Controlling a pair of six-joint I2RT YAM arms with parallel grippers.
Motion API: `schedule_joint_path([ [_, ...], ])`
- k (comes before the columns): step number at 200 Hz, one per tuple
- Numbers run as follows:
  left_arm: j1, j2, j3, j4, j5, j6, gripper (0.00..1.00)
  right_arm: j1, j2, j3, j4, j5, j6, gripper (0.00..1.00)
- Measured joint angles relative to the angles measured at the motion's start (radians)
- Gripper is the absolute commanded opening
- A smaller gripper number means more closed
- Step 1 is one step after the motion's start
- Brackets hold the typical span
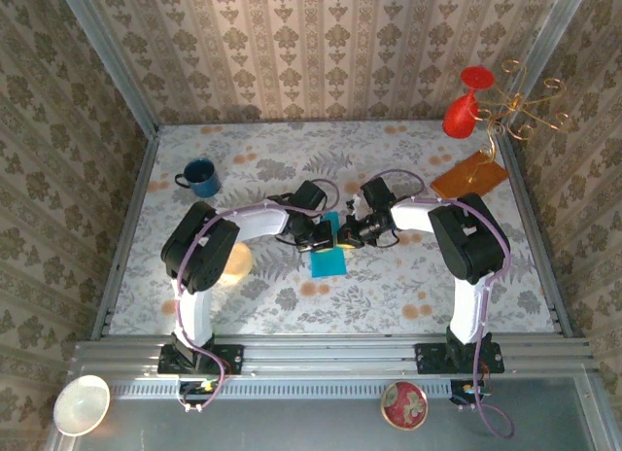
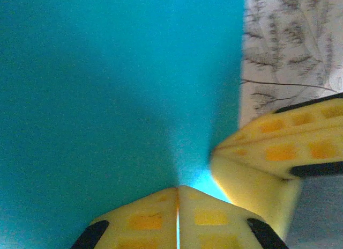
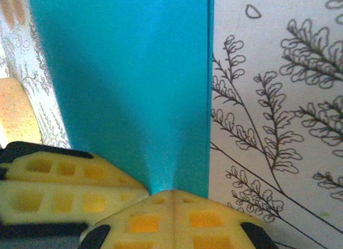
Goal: Fold a paper plane with a square sheet of paper (pick it up from the middle)
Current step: First fold the square sheet of paper in half at the center of the table.
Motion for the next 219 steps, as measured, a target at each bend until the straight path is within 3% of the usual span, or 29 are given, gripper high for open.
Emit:
schedule_joint_path([
  [49, 0.050, -0.035, -0.084, 0.076, 0.063, 0.069, 0.15, 0.001, 0.009, 0.017, -0.023, 0.009, -0.002, 0.04],
  [128, 0.241, -0.202, -0.275, 0.090, 0.111, 0.142, 0.15, 0.013, 0.011, 0.032, -0.051, 0.045, -0.011, 0.04],
  [169, 0.181, -0.243, -0.269, 0.228, 0.148, 0.087, 0.16, 0.013, 0.011, 0.032, -0.051, 0.045, -0.010, 0.05],
  [219, 0.102, -0.076, -0.221, 0.380, 0.174, 0.012, 0.16, 0.013, 0.011, 0.032, -0.050, 0.045, -0.006, 0.05],
])
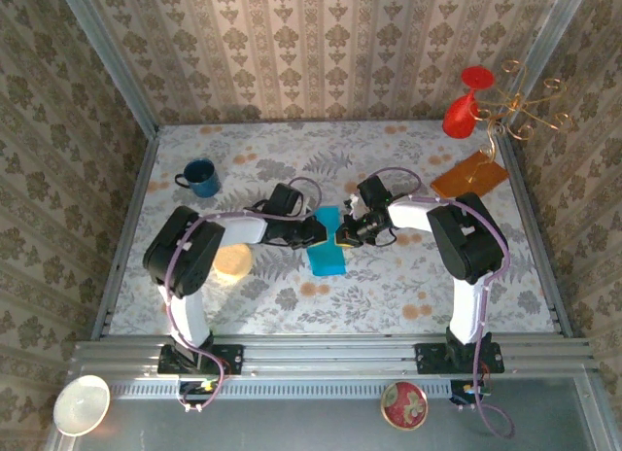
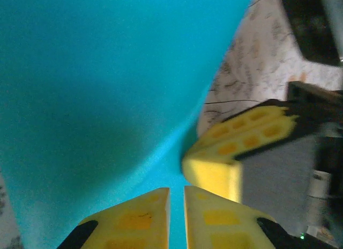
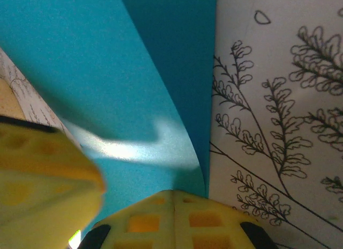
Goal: Fold a paper plane with a square sheet of paper (pick it up from the middle)
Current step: First fold the square sheet of paper in half at the center of the table.
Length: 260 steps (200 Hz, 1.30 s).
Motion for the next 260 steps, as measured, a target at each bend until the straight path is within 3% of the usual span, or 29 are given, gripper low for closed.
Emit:
schedule_joint_path([
  [43, 0.055, 0.023, -0.037, 0.056, 0.039, -0.011, 0.15, 0.000, 0.002, 0.000, 0.003, 0.000, 0.003, 0.05],
  [103, 0.224, -0.070, -0.132, 0.014, 0.037, 0.030, 0.15, 0.000, 0.002, 0.000, 0.006, 0.006, 0.003, 0.05],
  [131, 0.194, -0.105, -0.120, -0.003, 0.026, 0.032, 0.16, 0.000, 0.002, 0.000, 0.006, 0.006, 0.004, 0.05],
  [181, 0.043, -0.033, 0.014, 0.035, 0.038, 0.013, 0.16, 0.000, 0.003, 0.000, 0.006, 0.006, 0.008, 0.05],
  [221, 0.056, 0.099, 0.082, 0.027, 0.042, 0.011, 0.16, 0.000, 0.006, 0.006, 0.001, 0.006, 0.007, 0.05],
  [260, 0.105, 0.105, 0.069, 0.044, 0.086, 0.019, 0.15, 0.000, 0.008, 0.006, 0.006, 0.006, 0.007, 0.05],
])
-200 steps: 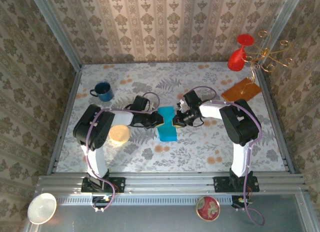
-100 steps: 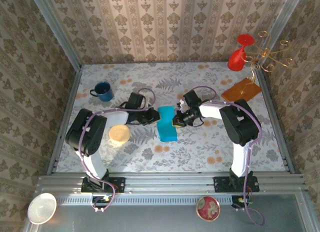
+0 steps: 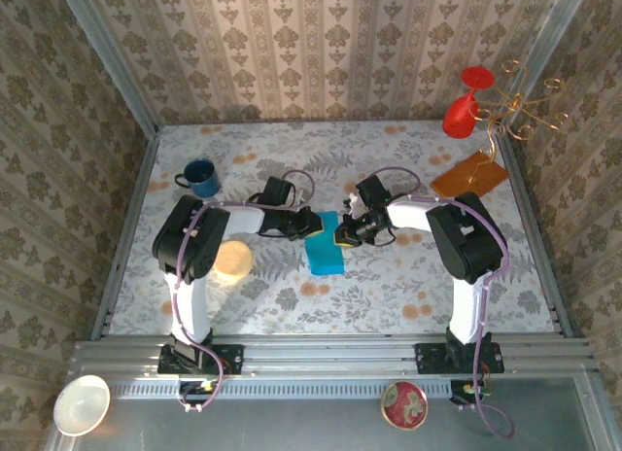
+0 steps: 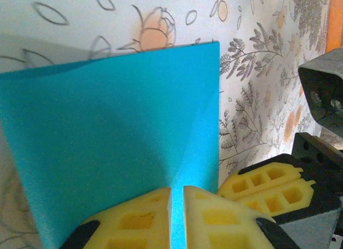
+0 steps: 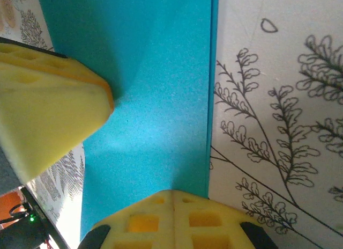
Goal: Fold a paper plane with a square sheet of paper (pick it up from the middle)
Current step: First fold the square sheet of paper in half at the center of the table.
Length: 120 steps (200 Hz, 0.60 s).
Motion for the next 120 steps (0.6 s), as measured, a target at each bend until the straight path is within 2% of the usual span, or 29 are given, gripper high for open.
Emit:
schedule_joint_path([
  [31, 0.076, -0.023, -0.033, -0.006, 0.022, 0.035, 0.15, 0.001, 0.002, 0.000, 0.008, 0.000, 0.002, 0.05],
  [50, 0.138, -0.046, -0.043, -0.044, 0.005, 0.063, 0.15, 0.001, 0.002, 0.000, 0.008, 0.000, 0.003, 0.05],
  [71, 0.165, -0.072, -0.045, -0.071, -0.026, 0.076, 0.15, 0.001, 0.002, 0.000, 0.008, 0.000, 0.003, 0.05],
  [87, 0.128, -0.109, -0.052, -0.070, -0.045, 0.074, 0.15, 0.001, 0.002, 0.000, 0.008, 0.000, 0.004, 0.05],
  [120, -0.028, -0.158, -0.043, -0.018, -0.060, 0.050, 0.15, 0.001, 0.002, 0.000, 0.008, 0.000, 0.007, 0.05],
])
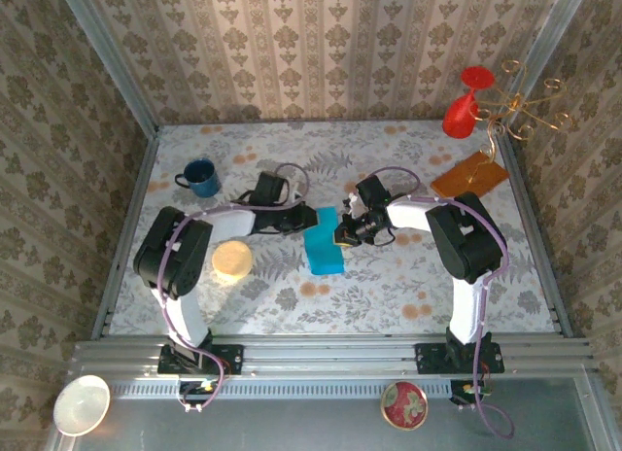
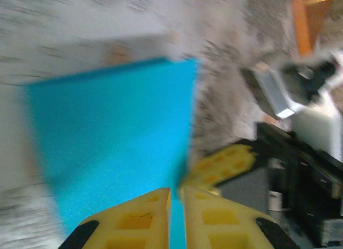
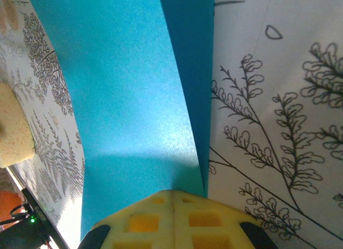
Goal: Fold a paper plane with a square sheet of paper (pick it up from the middle)
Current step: First fold the square sheet of paper in half at the center of the table.
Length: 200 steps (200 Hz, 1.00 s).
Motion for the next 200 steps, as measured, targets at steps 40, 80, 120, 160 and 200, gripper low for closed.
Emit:
schedule_joint_path([
  [40, -0.016, 0.113, 0.047, 0.032, 0.000, -0.022, 0.15, 0.000, 0.001, 0.000, 0.002, 0.000, 0.003, 0.05],
  [80, 0.047, 0.177, 0.080, 0.027, 0.028, -0.025, 0.15, 0.000, 0.002, 0.000, 0.006, 0.000, 0.011, 0.05],
  [120, 0.132, 0.214, 0.120, 0.013, 0.085, -0.016, 0.15, 0.000, 0.007, 0.000, 0.029, 0.000, 0.020, 0.04],
  [160, 0.188, 0.253, 0.211, -0.098, 0.097, 0.028, 0.15, 0.000, 0.007, 0.000, 0.030, 0.000, 0.023, 0.05],
  [200, 0.208, 0.249, 0.255, -0.157, 0.051, 0.077, 0.15, 0.000, 0.007, 0.000, 0.030, 0.000, 0.023, 0.05],
])
